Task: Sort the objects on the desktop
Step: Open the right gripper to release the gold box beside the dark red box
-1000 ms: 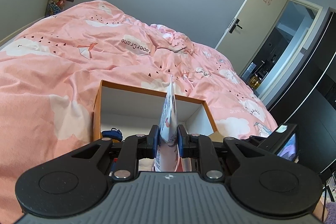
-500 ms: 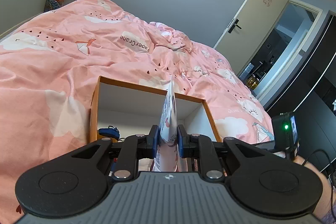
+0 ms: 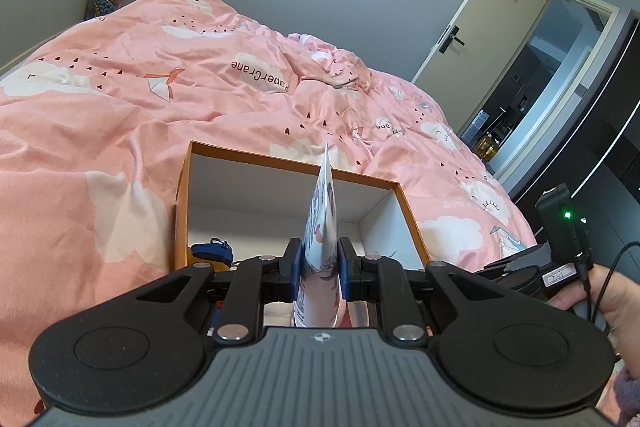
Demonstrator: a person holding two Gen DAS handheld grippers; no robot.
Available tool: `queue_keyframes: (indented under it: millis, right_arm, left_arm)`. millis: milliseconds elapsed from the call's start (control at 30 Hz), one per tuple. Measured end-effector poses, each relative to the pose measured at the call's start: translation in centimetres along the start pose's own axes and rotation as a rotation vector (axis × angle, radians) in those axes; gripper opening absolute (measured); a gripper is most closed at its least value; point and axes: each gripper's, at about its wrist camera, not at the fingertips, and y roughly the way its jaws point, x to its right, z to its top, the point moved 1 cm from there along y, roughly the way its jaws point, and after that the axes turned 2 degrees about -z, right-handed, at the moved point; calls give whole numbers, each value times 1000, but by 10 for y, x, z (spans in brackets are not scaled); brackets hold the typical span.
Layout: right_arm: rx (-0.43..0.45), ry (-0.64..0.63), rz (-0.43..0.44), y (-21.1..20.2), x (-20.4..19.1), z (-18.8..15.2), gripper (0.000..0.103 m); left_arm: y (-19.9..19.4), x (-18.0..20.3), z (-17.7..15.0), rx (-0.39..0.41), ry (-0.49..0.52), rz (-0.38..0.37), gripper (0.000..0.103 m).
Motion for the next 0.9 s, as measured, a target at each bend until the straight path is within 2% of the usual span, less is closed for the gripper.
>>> queue_keyframes:
  millis: [233, 567, 733, 800, 900]
  right_arm:
    - [-64, -91, 13, -3, -1, 8, 58]
    - [-162, -9, 103, 17, 13, 15, 58]
    - [-146, -40, 99, 1, 12, 22, 59]
    - [-129, -74, 68, -5, 10, 24, 56]
    - [-105, -123, 26, -4, 9, 27, 38]
  left_arm:
    - [3, 1, 3, -8, 7, 7, 21]
    - [10, 3, 7, -21, 12, 2, 21]
    - [17, 10, 12, -26, 29, -13, 21]
    - [23, 16, 14, -31, 44, -23, 21]
    - [32, 26, 17, -39, 67, -44, 21]
